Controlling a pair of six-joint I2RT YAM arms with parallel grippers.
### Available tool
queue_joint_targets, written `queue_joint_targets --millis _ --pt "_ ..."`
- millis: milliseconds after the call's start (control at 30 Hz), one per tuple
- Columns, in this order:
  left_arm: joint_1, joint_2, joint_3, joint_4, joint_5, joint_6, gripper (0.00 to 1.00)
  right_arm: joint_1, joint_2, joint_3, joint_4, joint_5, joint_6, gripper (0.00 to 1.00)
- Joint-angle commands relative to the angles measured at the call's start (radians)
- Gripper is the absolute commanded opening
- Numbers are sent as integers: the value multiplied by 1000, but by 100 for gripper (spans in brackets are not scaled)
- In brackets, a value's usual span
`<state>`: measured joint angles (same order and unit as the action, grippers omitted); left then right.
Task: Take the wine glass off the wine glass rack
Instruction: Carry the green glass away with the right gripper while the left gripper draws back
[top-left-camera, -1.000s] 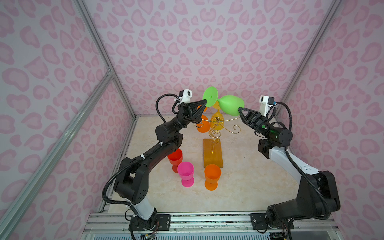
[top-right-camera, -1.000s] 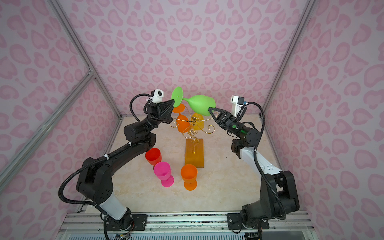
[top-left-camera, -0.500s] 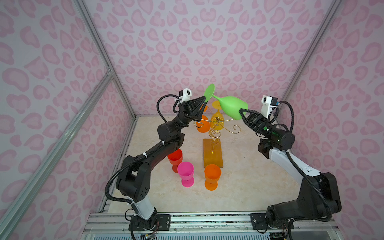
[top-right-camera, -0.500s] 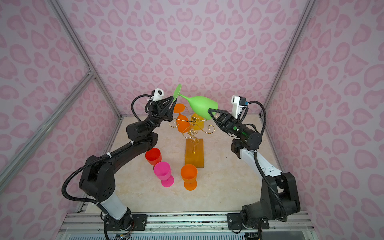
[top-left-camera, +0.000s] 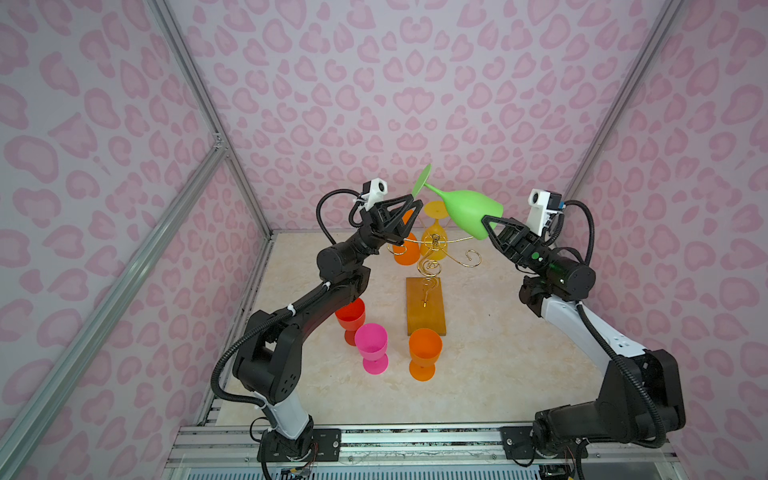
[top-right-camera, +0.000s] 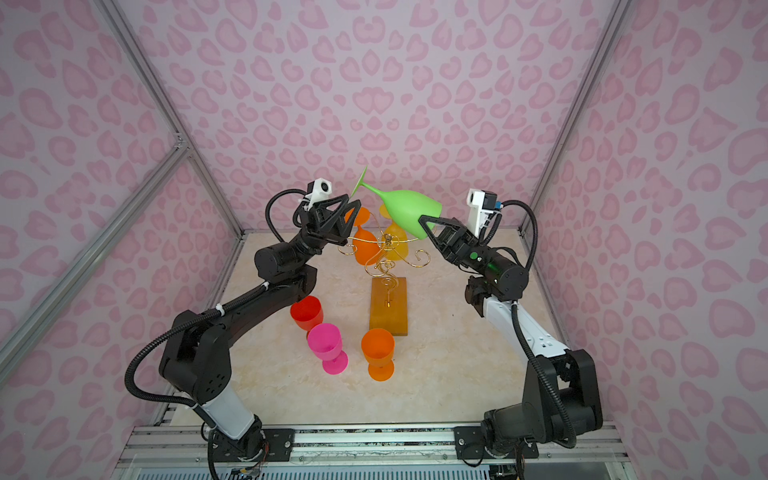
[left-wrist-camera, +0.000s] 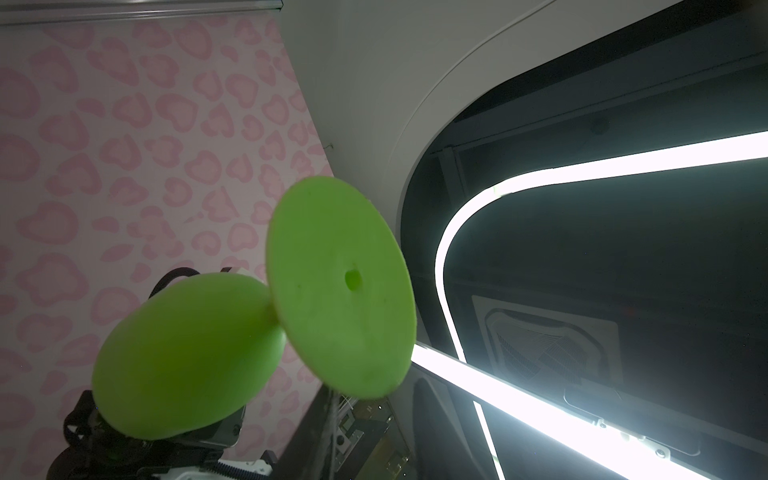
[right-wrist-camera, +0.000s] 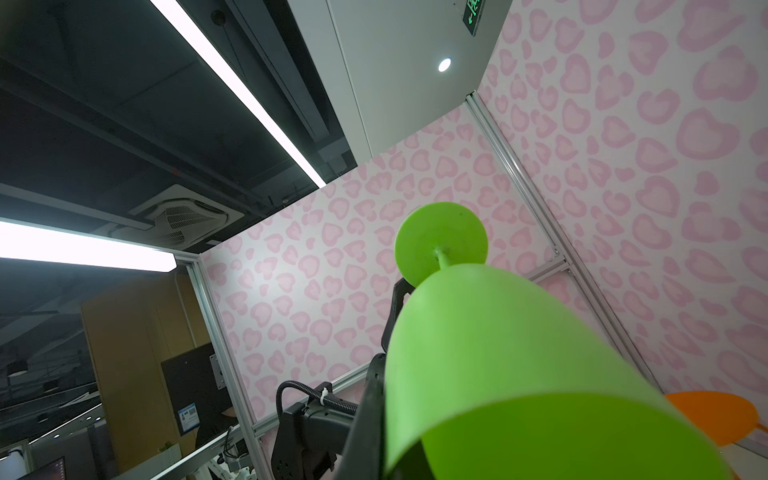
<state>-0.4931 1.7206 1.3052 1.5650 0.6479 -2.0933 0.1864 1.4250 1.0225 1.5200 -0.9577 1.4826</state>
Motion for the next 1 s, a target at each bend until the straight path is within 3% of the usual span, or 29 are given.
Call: queue_joint_targets --millis 0,133,233,367,500,600,700,833,967 --pt "-1 -10 2 30 23 -89 35 -11 -10 14 -14 11 -6 0" --pt "-2 -20 -1 30 40 -66 45 -38 -43 22 -106 5 -50 0" --pt "-2 -31 -7 29 61 -33 49 -71 -106 25 -309 -6 -159 0" --pt "-1 -61 -22 -12 96 65 55 -135 -250 65 -876 37 -485 0" --pt "6 -125 -47 -160 137 245 63 -180 -379 186 -1549 240 -892 0" --pt "18 -185 -54 -315 162 395 65 -212 -423 261 -1827 378 -1037 0" --pt "32 -248 -55 -510 170 553 67 -253 -440 302 -1994 459 -1086 0" --pt "51 -332 -42 -789 158 775 68 -283 -459 284 -2077 499 -1130 0" --pt "76 -433 -9 -1146 76 1058 70 -286 -446 260 -2159 523 -1170 0"
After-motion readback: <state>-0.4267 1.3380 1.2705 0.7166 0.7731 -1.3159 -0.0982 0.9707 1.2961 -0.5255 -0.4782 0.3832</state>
